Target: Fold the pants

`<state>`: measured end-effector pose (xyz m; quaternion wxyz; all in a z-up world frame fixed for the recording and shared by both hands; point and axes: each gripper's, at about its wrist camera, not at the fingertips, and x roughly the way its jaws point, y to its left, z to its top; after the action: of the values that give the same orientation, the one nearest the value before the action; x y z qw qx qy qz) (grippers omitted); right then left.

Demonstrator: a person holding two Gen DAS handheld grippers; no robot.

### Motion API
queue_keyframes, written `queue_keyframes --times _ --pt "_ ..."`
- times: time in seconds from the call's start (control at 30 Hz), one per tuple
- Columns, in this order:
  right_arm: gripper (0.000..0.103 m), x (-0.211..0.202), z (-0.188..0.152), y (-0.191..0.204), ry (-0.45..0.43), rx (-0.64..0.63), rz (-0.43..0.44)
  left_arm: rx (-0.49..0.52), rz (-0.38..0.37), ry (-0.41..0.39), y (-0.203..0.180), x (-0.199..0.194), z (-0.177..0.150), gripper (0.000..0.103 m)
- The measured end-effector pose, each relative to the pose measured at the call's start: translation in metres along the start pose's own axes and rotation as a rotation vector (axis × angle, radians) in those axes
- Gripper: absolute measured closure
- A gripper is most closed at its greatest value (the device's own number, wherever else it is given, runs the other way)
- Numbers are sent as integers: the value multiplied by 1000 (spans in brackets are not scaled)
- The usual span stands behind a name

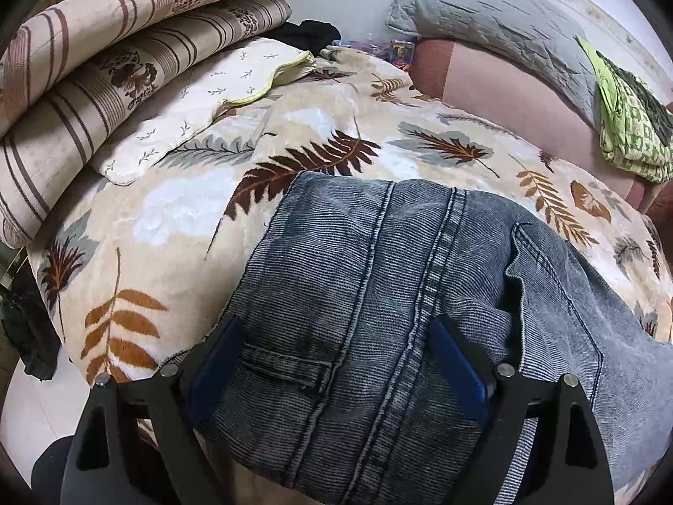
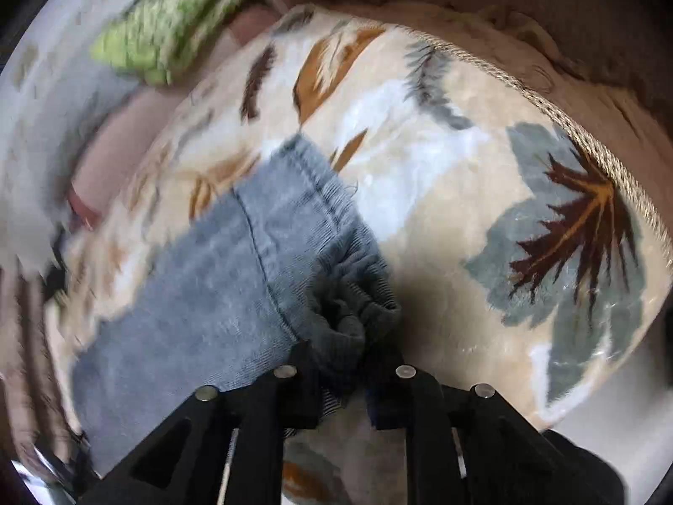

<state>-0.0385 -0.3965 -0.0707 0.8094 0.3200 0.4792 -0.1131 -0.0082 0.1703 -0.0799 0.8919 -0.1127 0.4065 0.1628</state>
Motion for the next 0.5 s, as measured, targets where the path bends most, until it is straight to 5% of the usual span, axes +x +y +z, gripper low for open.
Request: queue_keyframes --times 0.1,0.17,0.33,0.5 --pt "63 -8 -1 -10 27 25 77 4 13 0 -2 -1 0 13" --pt "38 -15 -2 -16 35 32 115 -2 16 -10 -3 -5 1 13" --pt "34 -42 -6 -29 -41 55 78 25 32 -24 -8 -14 3 13" --pt "34 -81 -1 -13 -219 13 101 62 51 -37 -16 -24 6 13"
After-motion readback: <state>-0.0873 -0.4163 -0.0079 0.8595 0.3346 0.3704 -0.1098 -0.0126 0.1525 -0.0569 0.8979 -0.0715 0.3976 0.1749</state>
